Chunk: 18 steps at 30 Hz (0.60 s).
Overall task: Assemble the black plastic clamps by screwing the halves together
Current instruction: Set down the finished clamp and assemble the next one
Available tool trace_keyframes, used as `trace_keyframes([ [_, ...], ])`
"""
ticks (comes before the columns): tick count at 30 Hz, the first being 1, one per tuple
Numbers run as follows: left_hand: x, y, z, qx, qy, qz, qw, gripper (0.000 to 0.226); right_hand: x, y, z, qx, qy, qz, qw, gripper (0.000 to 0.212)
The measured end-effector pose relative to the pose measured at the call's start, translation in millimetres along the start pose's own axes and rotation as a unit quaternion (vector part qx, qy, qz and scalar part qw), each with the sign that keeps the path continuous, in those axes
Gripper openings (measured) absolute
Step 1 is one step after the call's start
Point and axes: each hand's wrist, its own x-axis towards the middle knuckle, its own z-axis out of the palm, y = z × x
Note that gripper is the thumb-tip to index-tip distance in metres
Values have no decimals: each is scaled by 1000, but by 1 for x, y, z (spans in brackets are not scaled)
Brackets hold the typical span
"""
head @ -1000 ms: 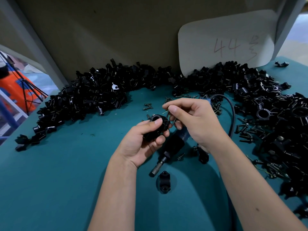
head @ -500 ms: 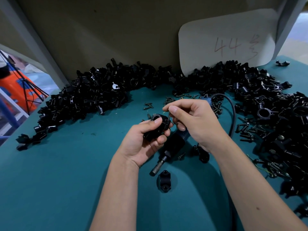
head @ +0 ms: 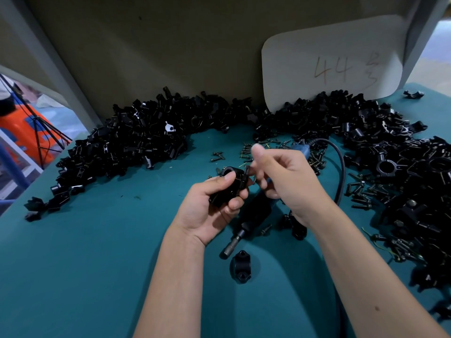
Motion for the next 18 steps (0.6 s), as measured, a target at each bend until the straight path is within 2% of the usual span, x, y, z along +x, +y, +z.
trace_keyframes([
  [3,0,0,0,-21,-15,0,1000,28,0,-1,-4,47,-12,-7,999,28],
  [5,-1,0,1,-28,-13,-2,1000,27,0,-1,-5,41,-28,-20,999,15],
  [7,0,-1,2,-30,-14,-4,999,25,0,0,-3,17,-34,-30,999,15],
  [10,0,-1,3,-21,-16,-5,1000,35,1,1,-2,0,-16,-38,999,10],
  [12,0,-1,4,-15,-11,-5,1000,39,2,2,-1,-13,6,-43,999,23],
  [15,1,-1,5,-18,-8,-3,1000,33,1,3,-4,2,10,-26,1000,40],
  [18,2,-2,5,-24,-16,-4,1000,29,0,1,-10,56,-37,-20,998,27],
])
